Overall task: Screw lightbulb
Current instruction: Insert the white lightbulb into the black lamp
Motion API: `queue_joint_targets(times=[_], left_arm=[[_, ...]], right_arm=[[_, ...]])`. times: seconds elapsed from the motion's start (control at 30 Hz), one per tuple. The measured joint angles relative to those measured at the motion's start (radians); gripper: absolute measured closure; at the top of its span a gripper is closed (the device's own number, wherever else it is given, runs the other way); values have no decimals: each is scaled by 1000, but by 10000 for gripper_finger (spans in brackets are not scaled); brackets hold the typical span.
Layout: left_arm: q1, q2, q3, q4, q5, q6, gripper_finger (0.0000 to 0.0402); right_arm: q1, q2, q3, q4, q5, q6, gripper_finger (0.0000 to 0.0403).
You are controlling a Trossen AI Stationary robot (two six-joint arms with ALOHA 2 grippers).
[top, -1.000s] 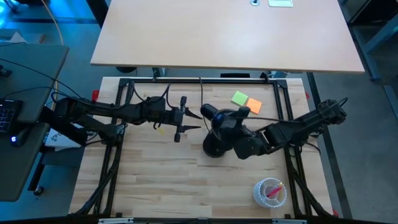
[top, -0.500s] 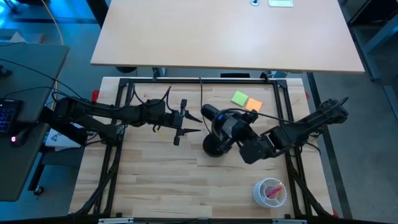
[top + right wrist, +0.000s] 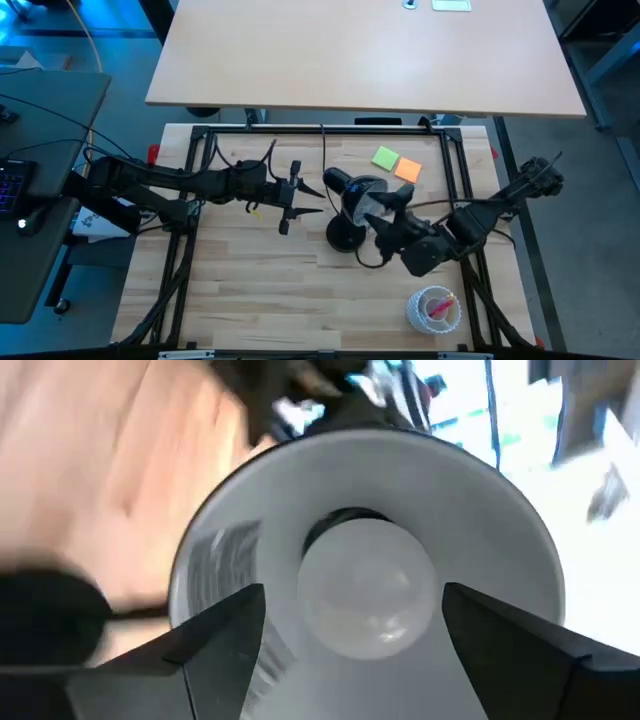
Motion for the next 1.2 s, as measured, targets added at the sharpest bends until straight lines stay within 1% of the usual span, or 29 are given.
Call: queue_joint_targets(times=[0.07,0.13,0.27,0.37,0.53,0.6,0.7,0.87,0.93,1.03,1.1,1.13,1.2], left_arm=[[7,0,0,-12,-17,11,250],[19,9,0,-7,-47,11,250],[45,40,-1,20,-50,6,250],[58,73,-1,60,-45,3,250],[63,95,-1,107,-45,2,250],[62,94,-1,113,-45,1,250],[61,91,-2,144,-46,-15,250],[56,85,1,204,-46,-19,250],[50,87,1,203,-46,-15,250],[37,87,1,204,-46,-12,250],[29,87,1,200,-46,2,250],[25,87,1,199,-46,5,250],[17,87,1,197,-56,9,250]], right_arm=[[1,3,0,-14,-5,-171,99],[-10,3,0,-15,-8,-295,99],[-43,4,0,-15,-8,-452,99],[-70,4,0,1,-19,-480,99],[-114,4,0,37,-77,-452,99],[-124,4,0,76,-94,-378,99],[-140,5,0,150,-104,-177,99],[-158,5,0,155,-100,58,99],[-163,5,0,155,-102,202,99],[-163,5,0,155,-95,476,99],[-162,5,0,157,-92,620,99],[-157,5,0,159,-89,666,99],[-138,2,0,159,-87,697,99]])
